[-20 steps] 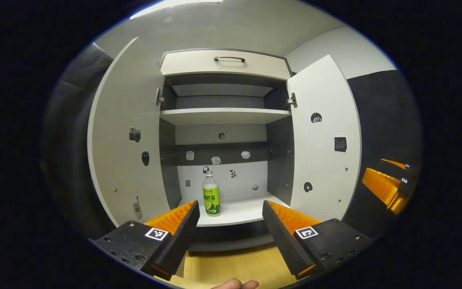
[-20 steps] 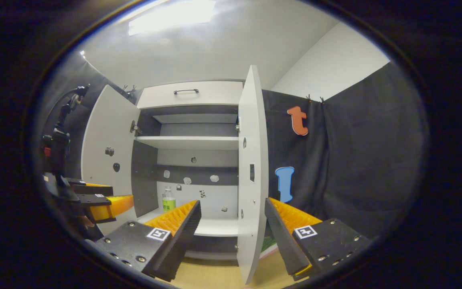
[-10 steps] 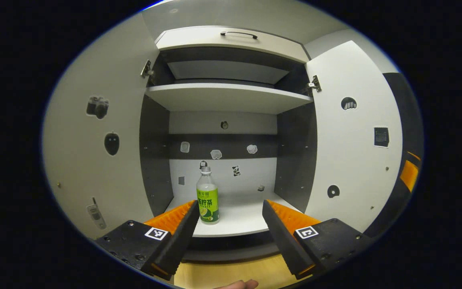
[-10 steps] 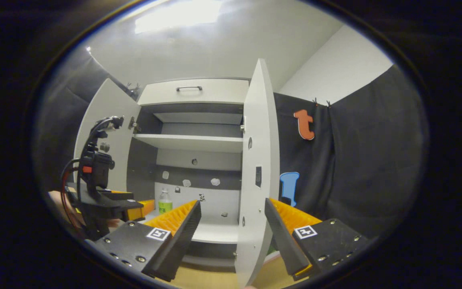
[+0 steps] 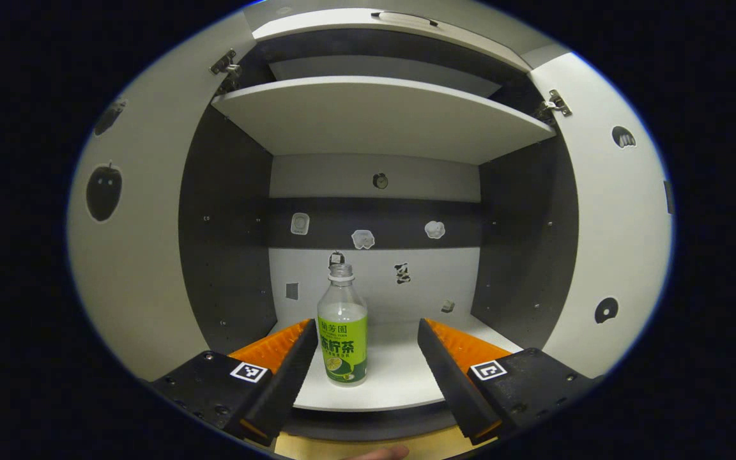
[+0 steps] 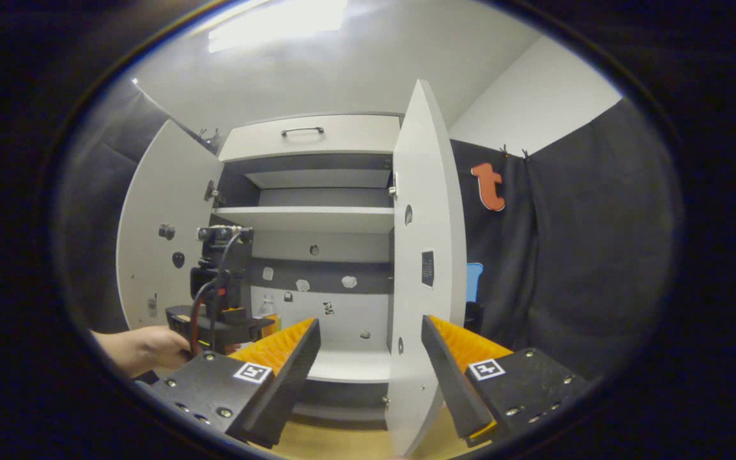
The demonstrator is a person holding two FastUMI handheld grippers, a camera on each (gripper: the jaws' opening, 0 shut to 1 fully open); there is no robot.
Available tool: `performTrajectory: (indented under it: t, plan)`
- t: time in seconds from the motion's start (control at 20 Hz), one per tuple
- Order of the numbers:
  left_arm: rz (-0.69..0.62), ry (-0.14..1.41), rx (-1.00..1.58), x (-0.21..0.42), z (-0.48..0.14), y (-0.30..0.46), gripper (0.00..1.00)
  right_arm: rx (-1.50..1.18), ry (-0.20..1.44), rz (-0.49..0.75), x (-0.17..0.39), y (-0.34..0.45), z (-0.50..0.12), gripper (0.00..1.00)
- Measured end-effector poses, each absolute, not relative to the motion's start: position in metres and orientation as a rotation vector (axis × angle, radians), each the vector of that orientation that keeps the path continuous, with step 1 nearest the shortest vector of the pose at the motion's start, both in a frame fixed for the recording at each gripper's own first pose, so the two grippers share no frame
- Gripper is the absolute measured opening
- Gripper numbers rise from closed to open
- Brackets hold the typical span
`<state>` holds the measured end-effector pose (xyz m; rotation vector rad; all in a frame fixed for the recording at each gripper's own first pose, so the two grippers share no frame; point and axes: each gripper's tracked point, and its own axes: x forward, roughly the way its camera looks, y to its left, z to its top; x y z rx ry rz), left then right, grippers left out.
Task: Grasp the bottle in the cabinet with the left hand and place it on the coaster, then close the right door with the right hand and the left door with the left hand.
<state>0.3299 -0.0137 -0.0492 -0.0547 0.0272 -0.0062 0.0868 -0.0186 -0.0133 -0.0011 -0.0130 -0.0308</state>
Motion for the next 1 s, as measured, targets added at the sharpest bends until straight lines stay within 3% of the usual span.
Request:
performTrajectory:
  t: [0.6, 0.7, 0.75, 1.0]
  plan:
    - [0.024, 0.088, -0.035, 0.418, -0.089, 0.008, 0.99, 0.012, 0.018, -0.051, 0.073, 0.005, -0.019, 0.96]
    - [0.009, 0.084, -0.057, 0.424, -0.090, 0.009, 0.95, -0.005, 0.016, -0.051, 0.065, 0.005, -0.018, 0.96]
    - [0.009, 0.075, -0.083, 0.423, -0.087, 0.009, 0.78, -0.008, 0.019, -0.054, 0.059, 0.006, -0.018, 0.96]
    - [-0.018, 0.039, -0.146, 0.383, -0.062, 0.000, 0.78, -0.001, 0.025, -0.064, 0.037, -0.005, -0.016, 0.96]
